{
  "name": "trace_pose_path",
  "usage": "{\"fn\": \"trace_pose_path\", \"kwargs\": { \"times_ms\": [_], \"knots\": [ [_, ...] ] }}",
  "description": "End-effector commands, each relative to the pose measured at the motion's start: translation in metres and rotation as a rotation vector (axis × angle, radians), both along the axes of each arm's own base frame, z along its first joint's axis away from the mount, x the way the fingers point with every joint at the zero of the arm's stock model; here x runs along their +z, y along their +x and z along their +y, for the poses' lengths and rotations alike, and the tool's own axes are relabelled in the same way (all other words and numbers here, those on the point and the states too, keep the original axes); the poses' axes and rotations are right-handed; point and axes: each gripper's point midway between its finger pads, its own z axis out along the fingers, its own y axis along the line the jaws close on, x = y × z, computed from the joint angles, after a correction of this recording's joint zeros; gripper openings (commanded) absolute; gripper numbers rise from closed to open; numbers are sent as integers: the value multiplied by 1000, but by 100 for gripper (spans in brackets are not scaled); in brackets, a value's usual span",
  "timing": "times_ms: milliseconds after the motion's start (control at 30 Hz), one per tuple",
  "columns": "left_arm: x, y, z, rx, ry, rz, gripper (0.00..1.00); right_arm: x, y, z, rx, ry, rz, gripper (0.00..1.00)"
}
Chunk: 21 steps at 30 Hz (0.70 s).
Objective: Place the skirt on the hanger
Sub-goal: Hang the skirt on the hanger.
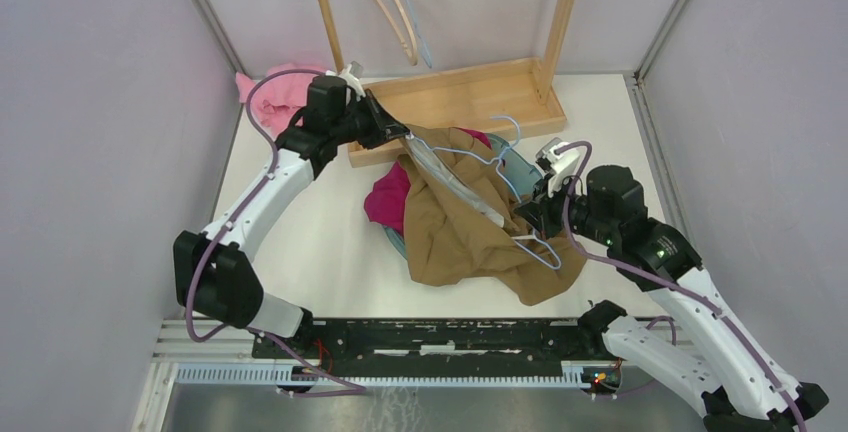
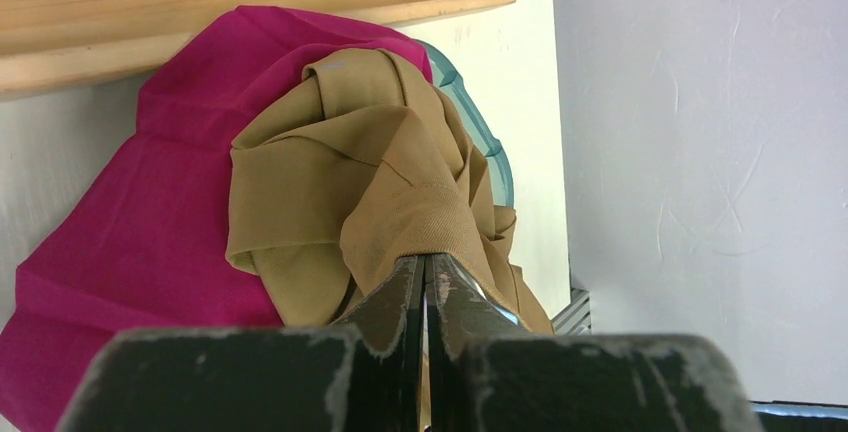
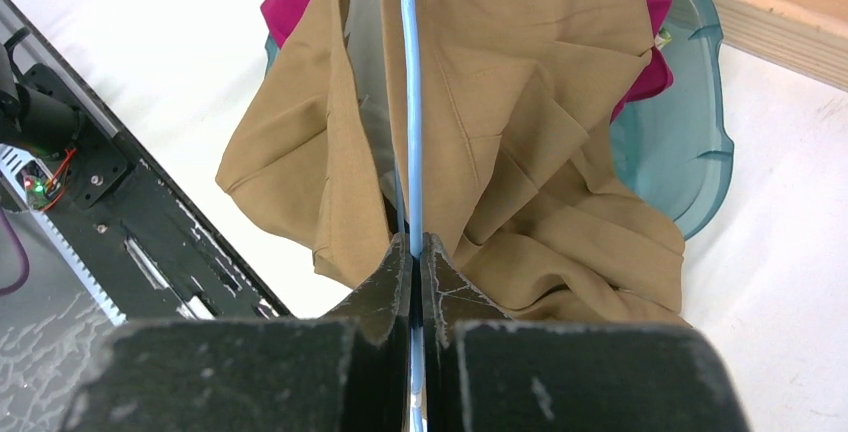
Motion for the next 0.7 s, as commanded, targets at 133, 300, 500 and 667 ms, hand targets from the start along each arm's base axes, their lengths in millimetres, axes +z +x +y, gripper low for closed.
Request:
{"fn": "trace_pose_path", "kwargs": {
  "times_ms": [133, 300, 500, 667],
  "knots": [
    [33, -11, -1, -36, -39, -79, 9, 36, 19, 5, -55, 114, -147, 1],
    [32, -12, 3, -29, -21, -80, 9, 39, 22, -1, -91, 106, -159, 1],
    [30, -11, 4, -25, -14, -77, 10, 44, 26, -5, -118, 92, -170, 1],
    [30, -11, 5, -19, -11, -79, 10, 45, 27, -13, -155, 59, -150, 1]
  ]
}}
